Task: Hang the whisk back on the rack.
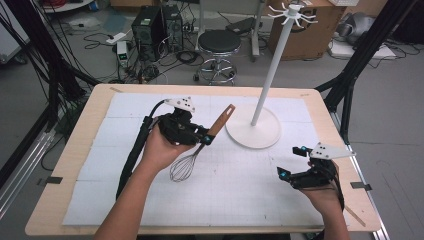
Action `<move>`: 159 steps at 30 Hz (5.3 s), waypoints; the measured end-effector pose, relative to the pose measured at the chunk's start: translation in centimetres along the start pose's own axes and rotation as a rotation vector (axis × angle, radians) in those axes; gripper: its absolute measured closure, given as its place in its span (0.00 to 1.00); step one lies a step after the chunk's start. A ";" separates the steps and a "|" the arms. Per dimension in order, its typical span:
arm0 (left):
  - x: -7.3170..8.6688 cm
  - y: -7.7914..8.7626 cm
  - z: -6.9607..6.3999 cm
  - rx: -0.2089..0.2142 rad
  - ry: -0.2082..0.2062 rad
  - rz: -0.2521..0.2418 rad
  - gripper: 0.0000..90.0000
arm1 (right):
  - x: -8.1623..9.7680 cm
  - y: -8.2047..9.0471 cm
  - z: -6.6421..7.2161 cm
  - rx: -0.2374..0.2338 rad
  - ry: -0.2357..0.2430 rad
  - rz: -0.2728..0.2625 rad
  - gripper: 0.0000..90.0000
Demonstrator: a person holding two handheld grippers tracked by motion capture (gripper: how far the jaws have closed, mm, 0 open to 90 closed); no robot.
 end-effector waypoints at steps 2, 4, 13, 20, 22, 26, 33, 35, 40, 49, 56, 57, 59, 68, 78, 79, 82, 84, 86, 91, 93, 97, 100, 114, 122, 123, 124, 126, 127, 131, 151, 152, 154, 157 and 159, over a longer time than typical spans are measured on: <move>-0.2 0.1 0.1 0.003 0.003 -0.007 0.79 | 0.0 -0.1 0.1 0.000 0.002 0.006 0.03; -0.5 0.3 0.2 -0.005 0.002 -0.027 0.79 | 0.1 -0.1 0.2 -0.003 0.001 0.010 0.03; -4.0 0.8 1.5 0.017 -0.030 -0.063 0.79 | 0.2 -0.4 0.2 0.006 0.021 0.032 0.03; -6.6 1.5 1.8 0.038 -0.056 -0.093 0.79 | 0.4 -0.5 0.2 -0.006 0.015 0.031 0.03; -7.9 1.6 1.8 0.046 -0.074 -0.102 0.79 | 0.4 -0.5 0.3 -0.006 0.015 0.026 0.03; -9.3 1.5 1.8 0.059 -0.089 -0.111 0.79 | 0.4 -0.4 0.3 -0.008 0.018 0.023 0.03; -12.3 1.5 1.5 0.061 -0.133 -0.134 0.79 | 0.6 -0.1 0.3 -0.015 0.015 0.012 0.03; -13.1 1.6 1.4 0.064 -0.143 -0.148 0.78 | 0.6 0.0 0.3 -0.015 0.015 0.010 0.03; -15.0 1.9 1.4 0.062 -0.150 -0.163 0.79 | 0.7 0.2 0.3 -0.013 0.010 0.002 0.03; -17.2 2.1 2.0 0.067 -0.139 -0.197 0.79 | 0.8 0.4 0.2 -0.018 0.007 -0.002 0.03; -18.4 2.2 2.4 0.061 -0.145 -0.202 0.79 | 1.0 0.6 -0.1 -0.017 -0.002 -0.011 0.03; -18.7 2.2 2.3 0.060 -0.143 -0.204 0.79 | 1.1 0.6 -0.2 -0.019 -0.004 -0.011 0.03; -19.1 2.2 2.3 0.057 -0.144 -0.201 0.79 | 1.1 0.6 -0.2 -0.019 -0.007 -0.011 0.03; -20.1 1.6 2.8 0.019 -0.124 -0.171 0.79 | 1.3 0.7 -0.3 -0.026 -0.017 -0.019 0.03; -20.2 0.3 3.9 0.025 -0.094 -0.163 0.79 | 1.4 0.7 -0.5 -0.022 -0.017 -0.019 0.03; -20.2 0.2 3.9 0.025 -0.091 -0.162 0.78 | 1.4 0.7 -0.5 -0.021 -0.016 -0.018 0.03; -20.3 -0.3 4.1 0.024 -0.087 -0.153 0.78 | 1.4 0.7 -0.4 -0.023 -0.016 -0.015 0.03; -20.3 -0.5 4.1 0.002 -0.089 -0.141 0.78 | 1.4 0.7 -0.4 -0.023 -0.016 -0.013 0.03; -20.3 -0.6 4.1 -0.012 -0.091 -0.141 0.76 | 1.4 0.7 -0.4 -0.022 -0.015 -0.012 0.03; -20.3 -0.5 4.1 -0.049 -0.063 -0.133 0.59 | 1.3 0.8 -0.3 -0.018 -0.011 -0.014 0.03; -20.2 -0.5 4.0 -0.054 -0.062 -0.117 0.53 | 1.3 0.8 -0.3 -0.017 -0.009 -0.015 0.03; -19.8 -0.2 3.6 -0.042 -0.078 -0.117 0.46 | 1.1 0.8 0.0 -0.018 0.001 -0.015 0.03; -19.2 0.1 3.5 -0.028 -0.086 -0.109 0.45 | 1.0 0.8 0.1 -0.019 0.002 -0.014 0.03; -17.0 1.4 2.8 -0.018 -0.115 -0.090 0.34 | 0.5 0.5 0.6 -0.020 0.025 -0.006 0.03; -14.8 2.6 2.2 -0.014 -0.122 -0.115 0.26 | 0.1 0.3 0.9 -0.025 0.033 -0.005 0.03; -14.5 2.8 2.1 -0.015 -0.127 -0.119 0.25 | 0.0 0.2 1.0 -0.027 0.035 -0.002 0.03; -14.1 3.0 2.0 -0.012 -0.126 -0.127 0.24 | 0.0 0.1 1.0 -0.025 0.040 -0.003 0.03; -13.4 3.3 2.0 -0.011 -0.128 -0.125 0.23 | -0.2 0.0 1.1 -0.029 0.044 -0.003 0.03; -13.1 3.5 2.0 -0.015 -0.125 -0.122 0.22 | -0.2 0.0 1.2 -0.031 0.045 0.000 0.03; -11.9 4.2 2.0 -0.014 -0.123 -0.136 0.19 | -0.5 -0.2 1.2 -0.030 0.053 -0.001 0.03; -8.7 5.7 0.5 -0.052 -0.161 -0.097 0.07 | -0.5 -0.1 1.2 -0.027 0.048 -0.001 0.03; -8.6 5.7 0.4 -0.051 -0.166 -0.095 0.07 | -0.5 -0.1 1.2 -0.028 0.048 -0.002 0.03; -8.3 5.8 0.1 -0.055 -0.171 -0.081 0.07 | -0.4 -0.1 1.2 -0.027 0.049 -0.004 0.03; -7.8 6.1 -0.2 -0.067 -0.187 -0.100 0.07 | -0.4 0.1 1.2 -0.026 0.046 -0.005 0.03; -7.2 6.3 -0.2 -0.061 -0.180 -0.118 0.06 | -0.4 0.1 1.1 -0.023 0.046 -0.011 0.03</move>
Point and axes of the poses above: each handheld gripper's, and its own axes: y roughly backward along the jaws, x roughly out of its underside, z roughly to its left, the point moved 1 cm from there along -y, roughly forward along the jaws, and after that the axes turned 14 degrees about z, right-handed, at the moved point
